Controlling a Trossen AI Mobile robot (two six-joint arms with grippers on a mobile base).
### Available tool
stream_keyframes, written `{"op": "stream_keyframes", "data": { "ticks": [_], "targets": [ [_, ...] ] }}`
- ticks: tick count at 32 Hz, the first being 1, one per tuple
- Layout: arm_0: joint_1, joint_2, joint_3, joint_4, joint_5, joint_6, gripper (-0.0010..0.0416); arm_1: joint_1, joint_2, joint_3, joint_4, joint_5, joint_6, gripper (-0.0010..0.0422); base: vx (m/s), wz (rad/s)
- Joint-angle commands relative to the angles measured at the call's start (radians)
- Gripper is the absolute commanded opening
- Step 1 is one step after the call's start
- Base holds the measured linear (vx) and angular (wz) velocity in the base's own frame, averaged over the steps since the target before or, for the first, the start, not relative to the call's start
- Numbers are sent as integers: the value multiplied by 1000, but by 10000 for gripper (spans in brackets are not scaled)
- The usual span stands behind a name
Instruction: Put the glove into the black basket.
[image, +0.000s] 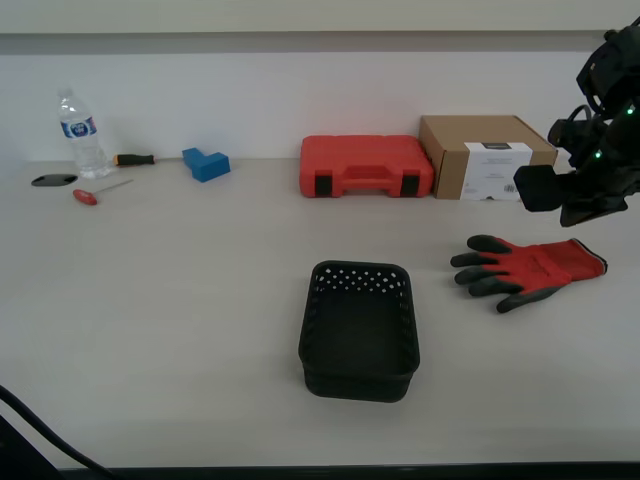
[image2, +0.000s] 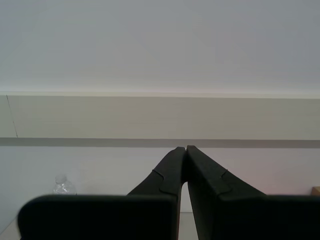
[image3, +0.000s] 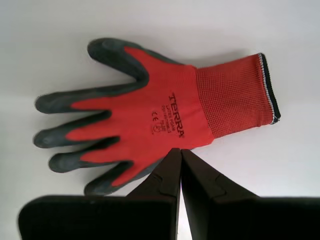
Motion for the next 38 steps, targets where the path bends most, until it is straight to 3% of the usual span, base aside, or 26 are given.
{"op": "stream_keyframes", "data": {
  "ticks": [1,4,6,8,9,13,14,22,38],
  "targets": [
    [0,81,72,-30,-3,-15,3,0,0,2,5,-1,1,0,0,0],
    [-3,187,178,-98,-21,-22,31,0,0,2,5,-1,1,0,0,0],
    [-5,223,219,-109,-25,-56,72,0,0,2,5,-1,1,0,0,0],
    [-20,249,259,-121,-24,-87,136,0,0,2,5,-1,1,0,0,0],
    [-41,249,268,-116,-23,-90,188,0,0,2,5,-1,1,0,0,0],
    [-105,251,266,-118,-39,-98,264,0,0,2,5,-1,1,0,0,0],
    [-120,265,269,-116,-40,-121,275,0,0,2,5,-1,1,0,0,0],
    [-127,360,292,-91,-80,-131,235,0,0,2,6,-1,1,0,0,0],
    [-121,544,379,-89,-58,-137,224,0,0,2,5,-1,1,0,0,0]
  ]
}}
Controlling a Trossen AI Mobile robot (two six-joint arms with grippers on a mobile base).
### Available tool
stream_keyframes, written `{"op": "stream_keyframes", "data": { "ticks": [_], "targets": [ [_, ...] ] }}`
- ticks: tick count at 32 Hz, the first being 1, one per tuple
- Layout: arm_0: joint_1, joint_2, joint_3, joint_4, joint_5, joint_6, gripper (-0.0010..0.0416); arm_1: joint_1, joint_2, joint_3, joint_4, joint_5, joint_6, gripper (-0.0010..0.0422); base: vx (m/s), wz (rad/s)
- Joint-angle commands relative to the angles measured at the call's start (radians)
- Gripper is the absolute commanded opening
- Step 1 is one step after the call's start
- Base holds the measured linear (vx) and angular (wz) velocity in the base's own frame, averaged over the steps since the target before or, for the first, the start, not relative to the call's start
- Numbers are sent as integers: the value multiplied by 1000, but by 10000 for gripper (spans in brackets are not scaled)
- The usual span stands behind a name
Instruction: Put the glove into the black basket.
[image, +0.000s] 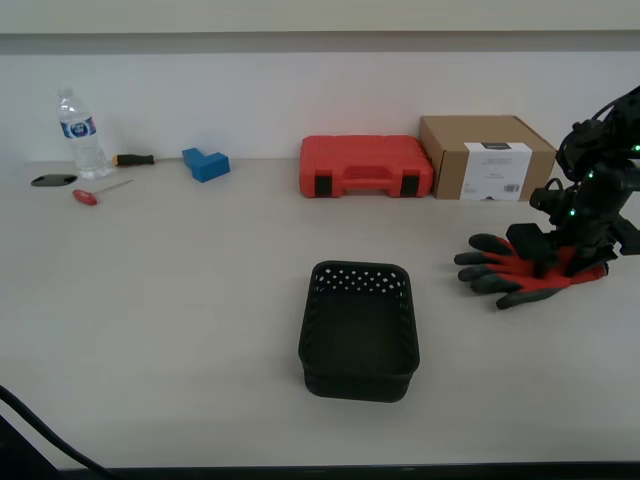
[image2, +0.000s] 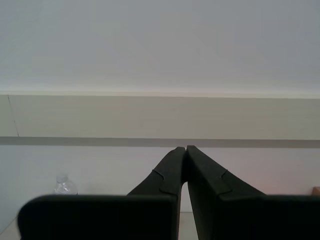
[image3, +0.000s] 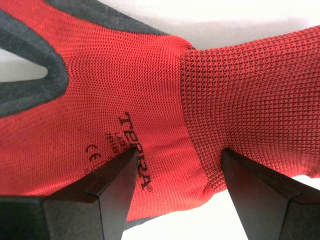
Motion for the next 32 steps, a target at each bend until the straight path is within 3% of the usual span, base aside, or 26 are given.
{"op": "stream_keyframes", "data": {
  "ticks": [1,8,10,17,23,28,32],
  "targets": [
    [1,18,2,-6,5,1,209,0,0,2,7,-1,1,0,0,0],
    [1,13,4,-5,5,0,30,0,0,2,6,-1,1,0,0,0],
    [2,13,4,-6,4,-1,-1,0,0,2,6,-1,1,0,0,0],
    [5,-42,4,-40,-31,0,-2,0,0,2,6,-1,1,0,0,0],
    [38,-240,4,-138,-45,35,-2,0,0,1,4,-1,1,0,0,0],
    [97,-378,4,-208,-75,53,-2,0,0,1,-1,-1,1,0,0,0],
    [218,-496,4,-277,-82,101,-2,0,0,1,-1,-1,1,0,0,0]
  ]
}}
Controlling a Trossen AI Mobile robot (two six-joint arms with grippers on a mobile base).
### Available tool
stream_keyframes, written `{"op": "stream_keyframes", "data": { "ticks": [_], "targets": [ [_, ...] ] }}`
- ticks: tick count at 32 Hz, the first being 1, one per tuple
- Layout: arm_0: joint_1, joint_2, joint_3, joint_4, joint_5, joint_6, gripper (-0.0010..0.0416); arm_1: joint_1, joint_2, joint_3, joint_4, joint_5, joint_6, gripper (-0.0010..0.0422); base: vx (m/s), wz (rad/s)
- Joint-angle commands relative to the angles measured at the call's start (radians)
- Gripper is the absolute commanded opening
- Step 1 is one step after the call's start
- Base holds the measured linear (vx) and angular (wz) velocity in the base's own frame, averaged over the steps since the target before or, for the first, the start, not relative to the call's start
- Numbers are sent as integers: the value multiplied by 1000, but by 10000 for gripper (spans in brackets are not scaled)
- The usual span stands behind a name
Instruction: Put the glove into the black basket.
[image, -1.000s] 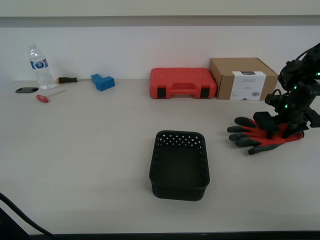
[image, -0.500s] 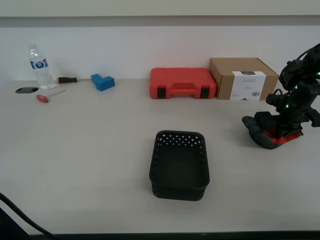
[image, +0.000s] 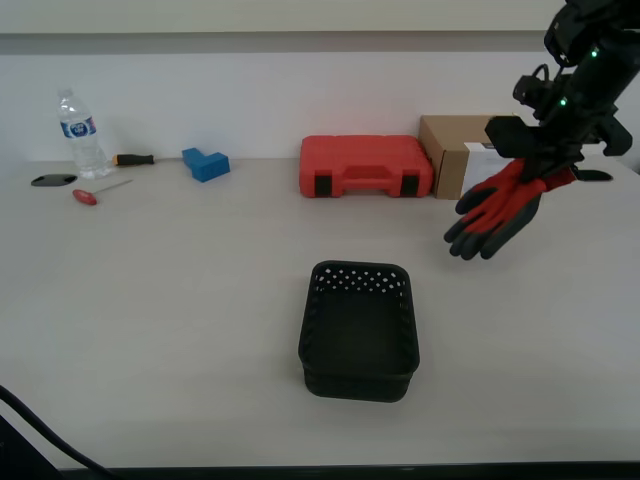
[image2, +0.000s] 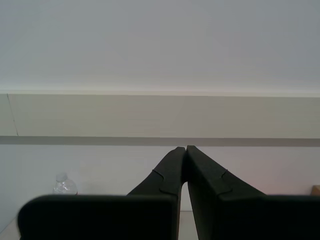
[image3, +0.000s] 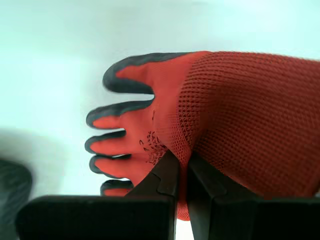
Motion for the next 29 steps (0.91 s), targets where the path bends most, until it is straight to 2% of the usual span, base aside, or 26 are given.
{"op": "stream_keyframes", "data": {
  "ticks": [1,10,11,14,18,21,24,29],
  "targets": [
    [89,-76,2,-42,2,35,-2,0,0,2,1,-1,1,0,0,0],
    [319,-288,2,-185,0,97,-2,0,0,1,3,-1,1,0,0,0],
    [377,-315,1,-219,0,111,-2,0,0,1,4,-1,1,0,0,0],
    [462,-329,1,-246,-14,126,-1,0,0,2,4,-1,1,0,0,0],
    [612,-329,1,-272,-47,176,-1,0,0,2,3,-7,1,0,0,0],
    [661,-308,-2,-270,-49,185,-1,0,0,2,3,-7,1,0,0,0],
    [671,-226,-4,-264,-75,186,-1,0,0,2,3,-8,1,0,0,0],
    [671,-101,-12,-197,-71,172,-1,0,0,1,3,-8,1,0,0,0]
  ]
}}
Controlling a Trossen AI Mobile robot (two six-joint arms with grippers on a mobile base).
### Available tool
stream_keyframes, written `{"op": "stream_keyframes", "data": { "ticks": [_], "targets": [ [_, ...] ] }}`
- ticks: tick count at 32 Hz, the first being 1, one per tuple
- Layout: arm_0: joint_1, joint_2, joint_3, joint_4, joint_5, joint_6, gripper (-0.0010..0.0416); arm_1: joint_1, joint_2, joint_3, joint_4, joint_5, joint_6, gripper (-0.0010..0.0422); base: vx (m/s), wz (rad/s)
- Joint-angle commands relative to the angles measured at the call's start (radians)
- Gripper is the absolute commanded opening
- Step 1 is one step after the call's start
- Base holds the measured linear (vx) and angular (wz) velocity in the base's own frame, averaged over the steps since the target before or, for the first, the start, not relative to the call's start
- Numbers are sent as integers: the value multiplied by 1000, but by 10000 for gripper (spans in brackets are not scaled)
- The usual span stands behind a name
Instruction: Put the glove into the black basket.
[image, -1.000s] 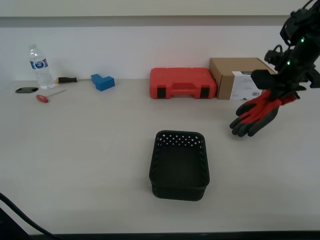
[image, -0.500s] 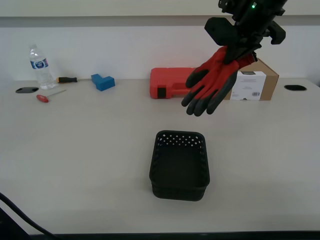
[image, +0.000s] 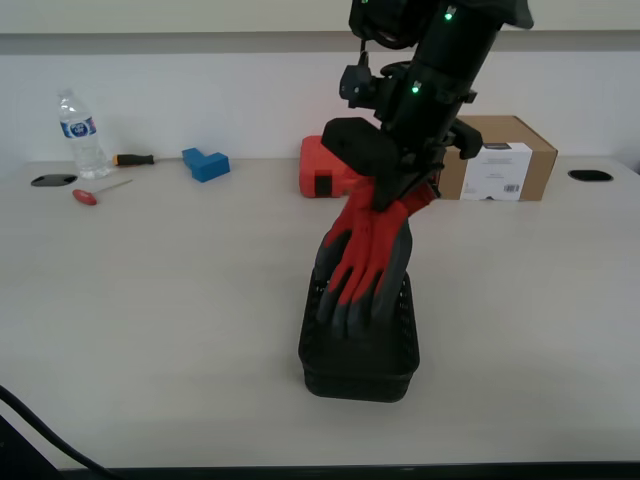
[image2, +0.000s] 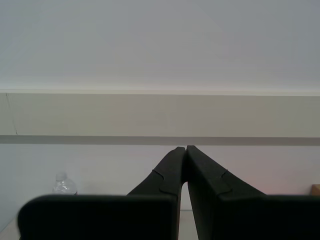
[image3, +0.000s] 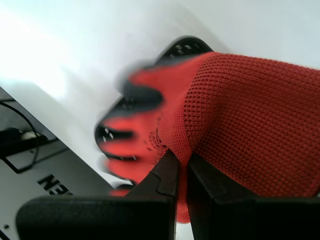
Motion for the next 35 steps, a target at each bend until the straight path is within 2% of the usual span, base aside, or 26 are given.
{"op": "stream_keyframes", "data": {
  "ticks": [1,5,10,11,15,17,18,19,23,25,35],
  "targets": [
    [1,68,-6,46,2,-16,-1,0,0,2,6,0,1,0,0,0],
    [3,116,-6,58,-6,-18,0,0,0,2,6,0,1,0,0,0],
    [3,114,-6,83,-40,-16,9,0,0,2,6,0,1,0,0,0],
    [3,114,-6,84,-43,-17,24,0,0,2,6,0,1,0,0,0],
    [2,114,-7,64,-40,-34,139,0,0,2,6,0,1,0,0,0],
    [2,114,-7,56,-33,-38,168,0,0,2,6,0,1,0,0,0],
    [2,114,-7,50,-21,-52,194,0,0,2,6,0,1,0,0,0],
    [2,114,-7,49,-20,-60,202,0,0,2,6,0,1,0,0,0],
    [2,111,-7,47,-29,-62,201,0,0,2,6,0,1,0,0,0],
    [2,95,-6,47,-50,-68,193,0,0,2,6,0,1,0,0,0],
    [-18,21,-6,85,-41,-76,193,0,0,2,6,0,1,0,0,0]
  ]
}}
